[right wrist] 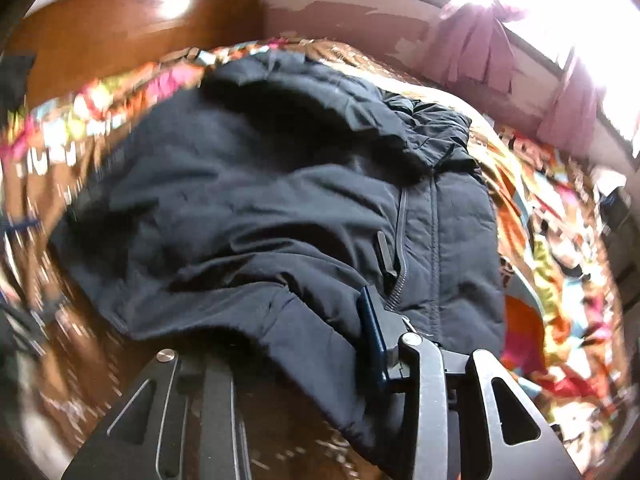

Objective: Fold large clothes
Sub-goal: 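Grasp the jacket hem with the right tool while the left tool grasps the hem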

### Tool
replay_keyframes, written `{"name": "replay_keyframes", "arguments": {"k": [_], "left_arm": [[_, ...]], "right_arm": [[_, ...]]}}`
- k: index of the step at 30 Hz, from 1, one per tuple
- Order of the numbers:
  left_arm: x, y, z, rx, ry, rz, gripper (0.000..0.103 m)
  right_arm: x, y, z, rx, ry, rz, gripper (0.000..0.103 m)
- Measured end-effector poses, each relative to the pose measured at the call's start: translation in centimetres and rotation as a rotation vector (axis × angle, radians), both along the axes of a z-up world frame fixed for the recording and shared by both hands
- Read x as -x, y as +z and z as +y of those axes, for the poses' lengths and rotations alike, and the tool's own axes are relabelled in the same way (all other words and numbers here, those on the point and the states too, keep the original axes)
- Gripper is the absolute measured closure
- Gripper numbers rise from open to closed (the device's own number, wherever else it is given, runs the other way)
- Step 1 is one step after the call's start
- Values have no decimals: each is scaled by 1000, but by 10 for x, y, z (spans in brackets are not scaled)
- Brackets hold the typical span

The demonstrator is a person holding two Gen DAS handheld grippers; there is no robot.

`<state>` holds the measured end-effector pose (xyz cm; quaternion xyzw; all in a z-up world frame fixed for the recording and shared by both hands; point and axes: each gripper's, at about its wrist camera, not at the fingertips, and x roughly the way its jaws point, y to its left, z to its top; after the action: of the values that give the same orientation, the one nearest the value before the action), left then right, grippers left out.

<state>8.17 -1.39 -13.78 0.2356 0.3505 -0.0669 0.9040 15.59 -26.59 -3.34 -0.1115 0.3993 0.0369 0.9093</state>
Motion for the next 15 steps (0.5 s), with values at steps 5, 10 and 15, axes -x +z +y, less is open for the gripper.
{"name": "replay_keyframes", "arguments": {"k": [5,10,15], "left_arm": [[-7,-12,-20,-132,-3,-87,0],[-26,-9,-21,-217,93,-204,0],[-41,21,-3,-197,181,-276,0]], "right_arm": [[-16,9,-21,-208,-59,9,74],[-25,15,-42,-379,-112,12,75],[-25,22,-46,-377,-110,17,75]]}}
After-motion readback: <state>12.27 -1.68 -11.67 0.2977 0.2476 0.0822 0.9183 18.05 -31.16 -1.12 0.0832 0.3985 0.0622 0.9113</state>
